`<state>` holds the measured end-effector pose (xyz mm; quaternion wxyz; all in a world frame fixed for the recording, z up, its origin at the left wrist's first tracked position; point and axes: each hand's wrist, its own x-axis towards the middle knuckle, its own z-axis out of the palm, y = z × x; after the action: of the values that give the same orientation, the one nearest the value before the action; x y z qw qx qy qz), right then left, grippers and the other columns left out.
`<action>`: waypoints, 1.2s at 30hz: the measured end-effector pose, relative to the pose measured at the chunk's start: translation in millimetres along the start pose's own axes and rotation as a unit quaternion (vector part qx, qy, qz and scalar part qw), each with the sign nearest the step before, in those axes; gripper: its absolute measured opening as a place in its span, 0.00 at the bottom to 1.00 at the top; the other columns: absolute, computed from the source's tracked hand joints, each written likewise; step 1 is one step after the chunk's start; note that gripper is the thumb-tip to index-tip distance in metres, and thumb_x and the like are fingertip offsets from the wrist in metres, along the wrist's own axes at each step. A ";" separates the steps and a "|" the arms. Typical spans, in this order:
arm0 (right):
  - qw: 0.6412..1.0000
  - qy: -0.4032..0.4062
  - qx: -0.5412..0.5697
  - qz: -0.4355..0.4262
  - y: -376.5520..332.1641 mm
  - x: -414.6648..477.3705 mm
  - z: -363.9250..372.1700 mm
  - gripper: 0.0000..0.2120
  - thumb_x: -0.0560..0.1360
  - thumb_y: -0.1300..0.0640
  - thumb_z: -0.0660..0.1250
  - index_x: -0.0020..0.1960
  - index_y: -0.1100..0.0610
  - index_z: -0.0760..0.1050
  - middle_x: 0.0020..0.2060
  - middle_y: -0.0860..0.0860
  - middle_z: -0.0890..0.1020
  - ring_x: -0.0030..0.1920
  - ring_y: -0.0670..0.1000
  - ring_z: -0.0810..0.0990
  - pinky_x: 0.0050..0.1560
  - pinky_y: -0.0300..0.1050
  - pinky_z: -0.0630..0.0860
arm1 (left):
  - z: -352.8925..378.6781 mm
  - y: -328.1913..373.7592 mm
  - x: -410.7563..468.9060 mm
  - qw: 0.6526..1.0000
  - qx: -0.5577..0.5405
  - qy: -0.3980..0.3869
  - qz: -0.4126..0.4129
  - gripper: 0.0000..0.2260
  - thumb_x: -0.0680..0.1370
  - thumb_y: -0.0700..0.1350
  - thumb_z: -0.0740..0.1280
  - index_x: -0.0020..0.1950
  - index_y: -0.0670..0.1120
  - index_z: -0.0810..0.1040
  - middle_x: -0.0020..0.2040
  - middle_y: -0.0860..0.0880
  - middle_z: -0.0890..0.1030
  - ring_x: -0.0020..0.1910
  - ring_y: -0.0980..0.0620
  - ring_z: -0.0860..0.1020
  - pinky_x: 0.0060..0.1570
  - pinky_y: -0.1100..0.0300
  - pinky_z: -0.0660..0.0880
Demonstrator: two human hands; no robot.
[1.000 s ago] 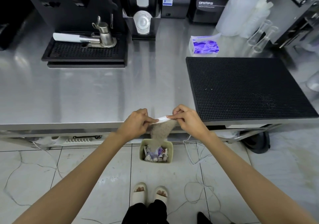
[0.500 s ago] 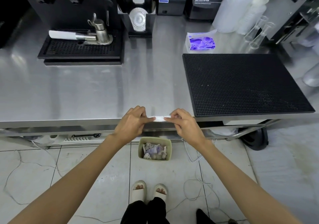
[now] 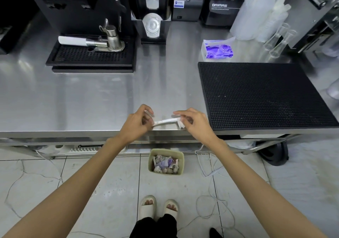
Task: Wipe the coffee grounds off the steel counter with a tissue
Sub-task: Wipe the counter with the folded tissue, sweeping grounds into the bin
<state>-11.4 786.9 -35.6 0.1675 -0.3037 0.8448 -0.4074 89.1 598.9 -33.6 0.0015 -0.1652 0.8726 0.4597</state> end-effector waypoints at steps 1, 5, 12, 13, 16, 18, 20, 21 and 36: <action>1.000 0.001 0.018 0.016 -1.4 3.2 -1.0 0.14 0.76 0.66 0.61 0.57 0.55 0.79 0.45 0.53 0.79 0.41 0.47 0.77 0.49 0.38 0.76 | -3.2 2.1 1.9 1.000 -0.022 -0.004 -0.017 0.07 0.75 0.36 0.65 0.49 0.46 0.71 0.43 0.42 0.81 0.40 0.48 0.81 0.42 0.62 0.79; 0.990 -0.020 0.100 0.094 -4.7 10.4 -4.2 0.12 0.77 0.66 0.60 0.57 0.57 0.79 0.50 0.56 0.81 0.36 0.50 0.81 0.50 0.48 0.81 | -9.9 6.1 9.2 0.989 -0.094 -0.058 -0.096 0.07 0.75 0.33 0.64 0.42 0.45 0.75 0.37 0.43 0.80 0.29 0.60 0.81 0.30 0.73 0.75; 0.990 -0.033 0.066 0.120 -4.4 16.7 -4.7 0.11 0.69 0.60 0.73 0.50 0.58 0.78 0.45 0.54 0.80 0.35 0.47 0.76 0.34 0.30 0.73 | -15.5 6.2 21.9 0.951 -0.189 -0.078 -0.233 0.07 0.76 0.33 0.62 0.48 0.40 0.79 0.38 0.42 0.82 0.27 0.59 0.81 0.26 0.72 0.75; 0.991 -0.033 0.056 0.113 -5.0 17.9 -4.8 0.10 0.69 0.62 0.73 0.49 0.59 0.77 0.44 0.55 0.81 0.33 0.47 0.75 0.30 0.28 0.72 | -17.0 6.6 24.0 0.947 -0.197 -0.080 -0.239 0.07 0.76 0.34 0.62 0.49 0.39 0.79 0.39 0.42 0.82 0.30 0.57 0.81 0.28 0.71 0.76; 0.995 -0.022 0.013 0.098 -7.3 25.3 -4.1 0.07 0.70 0.63 0.71 0.47 0.59 0.79 0.43 0.55 0.80 0.33 0.45 0.76 0.29 0.24 0.69 | -21.9 9.6 28.2 0.951 -0.199 -0.063 -0.228 0.05 0.72 0.36 0.69 0.47 0.40 0.82 0.33 0.48 0.84 0.32 0.55 0.79 0.30 0.71 0.77; 0.996 -0.023 -0.024 0.079 -7.9 32.6 -3.6 0.07 0.70 0.61 0.72 0.47 0.57 0.80 0.47 0.54 0.79 0.40 0.48 0.78 0.41 0.29 0.72 | -23.1 9.7 31.3 0.968 -0.148 -0.015 -0.202 0.07 0.69 0.34 0.72 0.47 0.40 0.83 0.25 0.55 0.82 0.25 0.62 0.79 0.27 0.75 0.74; 0.996 -0.030 -0.067 0.050 -7.5 41.9 -2.8 0.07 0.69 0.61 0.72 0.47 0.56 0.80 0.47 0.52 0.78 0.40 0.45 0.75 0.44 0.32 0.70 | -23.1 9.6 35.8 0.982 -0.082 0.036 -0.168 0.08 0.69 0.36 0.72 0.47 0.42 0.83 0.28 0.55 0.81 0.24 0.69 0.76 0.26 0.80 0.71; 0.995 -0.032 -0.089 0.032 -8.0 47.5 -2.6 0.07 0.70 0.61 0.71 0.48 0.56 0.81 0.45 0.50 0.76 0.37 0.43 0.72 0.41 0.30 0.67 | -23.6 9.7 38.7 0.986 -0.051 0.052 -0.152 0.07 0.70 0.37 0.72 0.47 0.44 0.84 0.31 0.55 0.80 0.26 0.72 0.75 0.27 0.81 0.69; 0.947 -0.024 -0.311 -0.078 -14.5 124.6 19.4 0.10 0.75 0.56 0.63 0.53 0.55 0.80 0.51 0.52 0.82 0.55 0.54 0.74 0.54 0.46 0.66 | -43.8 -15.6 98.6 0.972 0.178 0.131 -0.085 0.08 0.73 0.43 0.67 0.47 0.53 0.83 0.46 0.49 0.83 0.51 0.47 0.77 0.51 0.54 0.70</action>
<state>-90.4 687.5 -40.5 0.0528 -0.4152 0.8991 -0.1283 6.9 527.3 -36.0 -0.0439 -0.2946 0.9159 0.2693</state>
